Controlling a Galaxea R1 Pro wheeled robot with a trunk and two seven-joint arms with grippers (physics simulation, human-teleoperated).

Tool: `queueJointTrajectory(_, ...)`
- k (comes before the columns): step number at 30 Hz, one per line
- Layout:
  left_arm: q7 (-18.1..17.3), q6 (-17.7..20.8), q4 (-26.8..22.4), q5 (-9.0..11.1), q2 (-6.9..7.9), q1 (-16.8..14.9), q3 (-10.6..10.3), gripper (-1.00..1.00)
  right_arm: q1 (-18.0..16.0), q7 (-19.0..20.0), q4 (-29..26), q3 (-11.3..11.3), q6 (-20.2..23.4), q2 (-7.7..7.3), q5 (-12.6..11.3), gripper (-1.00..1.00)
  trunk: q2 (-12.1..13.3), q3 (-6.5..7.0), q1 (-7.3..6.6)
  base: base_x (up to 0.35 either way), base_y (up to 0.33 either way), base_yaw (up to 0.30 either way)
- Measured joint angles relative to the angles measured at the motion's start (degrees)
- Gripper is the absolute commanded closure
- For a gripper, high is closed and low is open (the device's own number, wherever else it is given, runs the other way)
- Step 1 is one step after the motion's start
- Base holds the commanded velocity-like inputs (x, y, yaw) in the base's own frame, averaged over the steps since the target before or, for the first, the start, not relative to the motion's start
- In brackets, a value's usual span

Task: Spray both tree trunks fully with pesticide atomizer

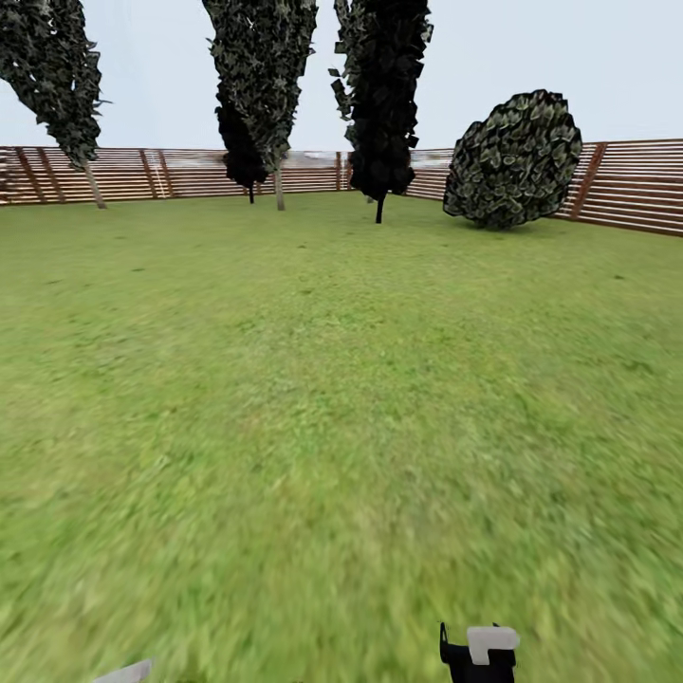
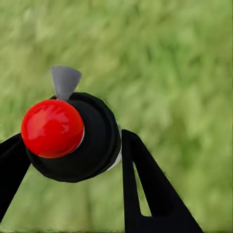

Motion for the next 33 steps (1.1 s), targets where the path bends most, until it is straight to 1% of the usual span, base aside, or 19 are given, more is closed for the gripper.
queueJointTrajectory(10,0.00,0.03,0.00,0.00,0.00,0.00,0.00,1.00,0.00,-0.02,0.00,0.00,0.00,0.00,0.00,-1.00,0.00,0.00,-0.01,0.019,0.000,0.279)
queueJointTrajectory(19,-0.02,0.03,0.00,-0.04,0.00,0.01,0.01,1.00,0.00,0.01,-0.01,0.01,0.01,0.00,0.00,-1.00,0.00,0.00,-0.04,0.316,0.021,0.279)
queueJointTrajectory(33,0.03,0.02,0.01,-0.04,-0.09,0.00,0.01,1.00,0.01,0.02,-0.01,0.00,0.02,0.00,0.00,-1.00,0.00,0.00,-0.03,0.314,0.154,0.279)
